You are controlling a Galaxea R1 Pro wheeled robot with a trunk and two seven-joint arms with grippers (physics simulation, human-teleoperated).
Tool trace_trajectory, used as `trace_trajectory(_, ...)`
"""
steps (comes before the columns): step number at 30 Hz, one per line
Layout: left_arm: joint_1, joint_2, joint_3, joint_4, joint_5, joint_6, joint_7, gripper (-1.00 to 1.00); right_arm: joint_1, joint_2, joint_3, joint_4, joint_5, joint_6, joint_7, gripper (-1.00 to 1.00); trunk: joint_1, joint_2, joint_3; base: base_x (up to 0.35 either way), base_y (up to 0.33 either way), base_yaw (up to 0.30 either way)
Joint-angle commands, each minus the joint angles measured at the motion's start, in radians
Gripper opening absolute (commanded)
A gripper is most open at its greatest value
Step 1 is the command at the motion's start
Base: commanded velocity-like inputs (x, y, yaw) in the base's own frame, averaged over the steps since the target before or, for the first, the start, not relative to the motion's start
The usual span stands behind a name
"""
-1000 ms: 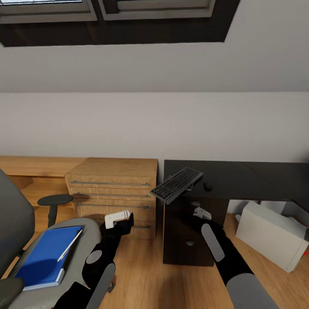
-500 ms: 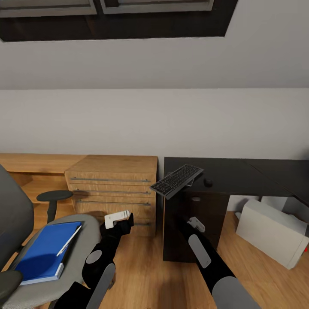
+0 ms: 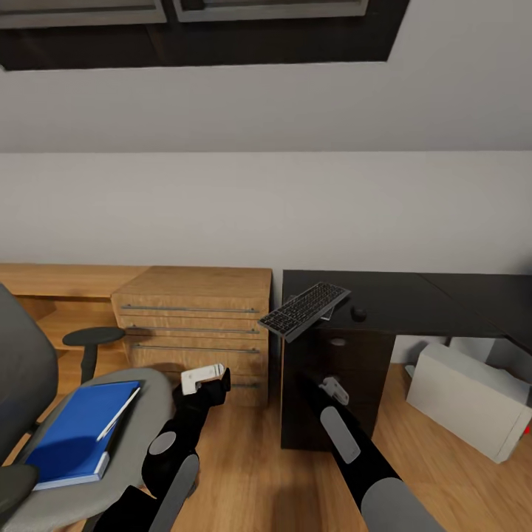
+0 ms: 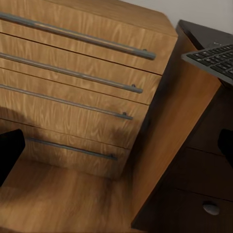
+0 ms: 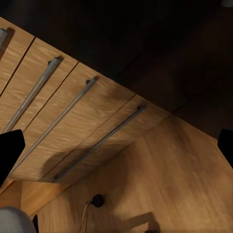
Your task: In the bedroom, organize the workspace by keeping the computer under the desk, ensuring the monitor is on the desk, placing the keyboard on the desk next to the monitor, placing the mouse on the desk next to the keyboard, moving the folder from the swivel chair onto the desk next to the mouse, stacking the notebook on top of the folder with the pen on top of the notebook, and positioning the swivel chair next to the desk.
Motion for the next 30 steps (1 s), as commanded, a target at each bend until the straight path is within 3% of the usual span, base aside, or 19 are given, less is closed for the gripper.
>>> trace_trajectory(1, -0.001, 0.000, -0.003, -0.001, 0.007, 0.003, 0.008, 1.00, 0.000, -0.001, 0.002, -0.001, -0.006, 0.002, -0.007, 1.00, 0.000, -0.001, -0.001, 0.112, 0.065, 0.000)
trace_trajectory(10, -0.001, 0.000, -0.005, 0.000, 0.006, 0.003, 0.008, 1.00, 0.000, -0.003, 0.002, 0.001, -0.005, -0.002, -0.005, 1.00, 0.000, -0.001, -0.001, 0.046, 0.020, -0.129)
trace_trajectory(30, -0.001, 0.001, -0.006, 0.000, 0.007, 0.003, 0.008, 1.00, 0.001, -0.001, 0.004, 0.001, -0.004, -0.004, -0.006, 1.00, 0.000, -0.001, -0.001, 0.000, 0.016, -0.003)
